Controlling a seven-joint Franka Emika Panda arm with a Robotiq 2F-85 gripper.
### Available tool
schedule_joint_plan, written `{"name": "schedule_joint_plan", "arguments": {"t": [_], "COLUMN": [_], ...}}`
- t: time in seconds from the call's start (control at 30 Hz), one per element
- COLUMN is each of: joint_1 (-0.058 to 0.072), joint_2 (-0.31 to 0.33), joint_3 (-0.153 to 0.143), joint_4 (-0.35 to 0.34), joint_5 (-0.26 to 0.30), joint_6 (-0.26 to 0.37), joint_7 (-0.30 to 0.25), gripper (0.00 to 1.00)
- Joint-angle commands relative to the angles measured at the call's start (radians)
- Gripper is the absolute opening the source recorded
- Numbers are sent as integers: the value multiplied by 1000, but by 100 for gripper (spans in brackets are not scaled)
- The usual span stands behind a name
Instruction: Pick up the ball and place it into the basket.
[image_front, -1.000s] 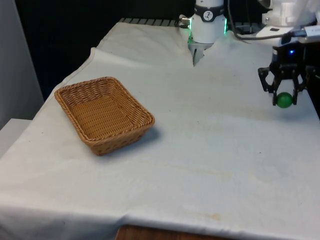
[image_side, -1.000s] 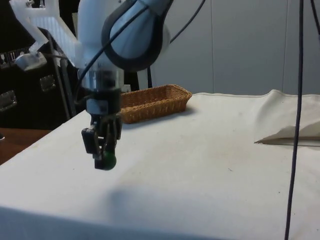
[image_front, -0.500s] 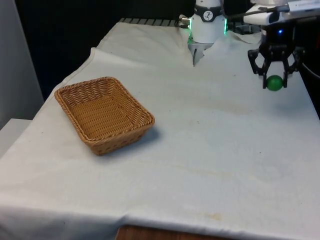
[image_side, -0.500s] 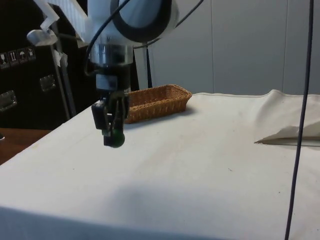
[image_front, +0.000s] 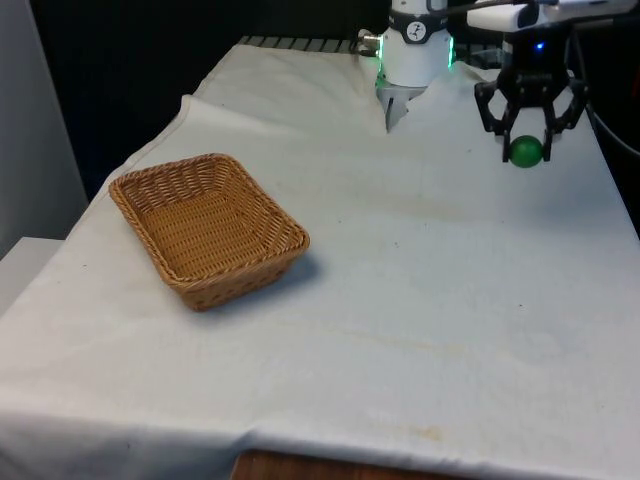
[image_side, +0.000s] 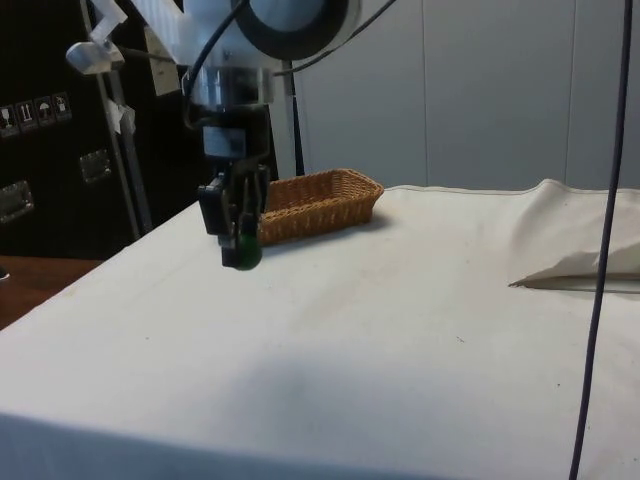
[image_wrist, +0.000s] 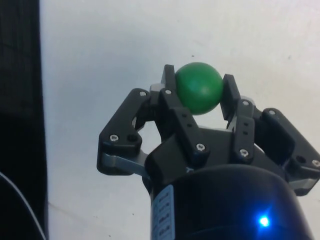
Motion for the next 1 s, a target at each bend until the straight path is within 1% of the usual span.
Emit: {"name": "schedule_joint_plan", "arguments": {"t": [0.0, 0.17, 0.2, 0.23, 0.43, 0.5, 0.53, 0.57, 0.67, 0.7, 0.77, 0.8, 0.83, 0.87, 0.93, 0.97], "joint_1": [3, 2, 0, 3, 0, -1, 0, -2, -4, -5, -6, -6, -1, -5, -11, -11], "joint_2": [-9, -21, -17, -23, -32, -35, -31, -36, -36, -34, -29, -26, -32, -24, -10, -10], "joint_3": [-11, -32, -26, -35, -61, -75, -68, -79, -94, -104, -115, -121, -120, -125, -138, -138], "joint_4": [-8, -10, -6, -11, -9, -5, -6, -3, 6, 14, 26, 32, 22, 37, 55, 55], "joint_5": [-25, -63, -47, -69, -105, -120, -106, -123, -130, -130, -127, -126, -125, -125, -117, -117], "joint_6": [-6, -25, -21, -28, -48, -63, -51, -67, -81, -91, -101, -106, -94, -110, -117, -117], "joint_7": [12, 13, 3, 13, 6, 1, 0, -2, -14, -25, -39, -46, -40, -51, -73, -73], "gripper": [1, 1, 1, 1, 1, 1, 1, 1, 1, 1, 1, 1, 1, 1, 1, 1]}}
